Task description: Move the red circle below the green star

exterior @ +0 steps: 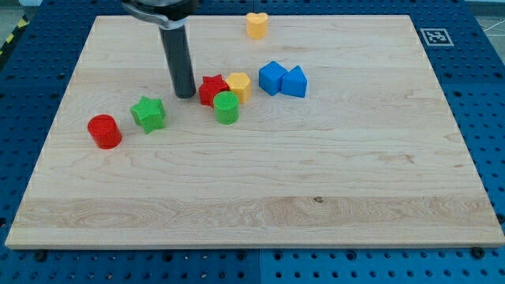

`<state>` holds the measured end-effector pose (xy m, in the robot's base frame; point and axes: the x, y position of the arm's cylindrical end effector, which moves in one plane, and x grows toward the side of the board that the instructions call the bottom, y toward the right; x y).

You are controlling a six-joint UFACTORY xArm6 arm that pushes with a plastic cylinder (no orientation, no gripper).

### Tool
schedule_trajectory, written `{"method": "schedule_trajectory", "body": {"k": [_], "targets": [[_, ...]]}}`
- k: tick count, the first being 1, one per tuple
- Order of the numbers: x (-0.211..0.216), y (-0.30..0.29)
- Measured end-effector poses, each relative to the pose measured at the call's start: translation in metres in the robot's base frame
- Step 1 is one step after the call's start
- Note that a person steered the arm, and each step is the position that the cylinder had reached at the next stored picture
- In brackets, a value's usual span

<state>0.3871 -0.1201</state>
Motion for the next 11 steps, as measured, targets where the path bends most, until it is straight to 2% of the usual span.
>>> {"method": "schedule_trajectory", "body": {"k": [3,4,7,8,9,11], "targets": [[-0.002,-0.106],[0.030,-0.110],[0.053,-0.151],[0.087,-0.155],[0.093,-0.152],[0.094,-0.102]]}}
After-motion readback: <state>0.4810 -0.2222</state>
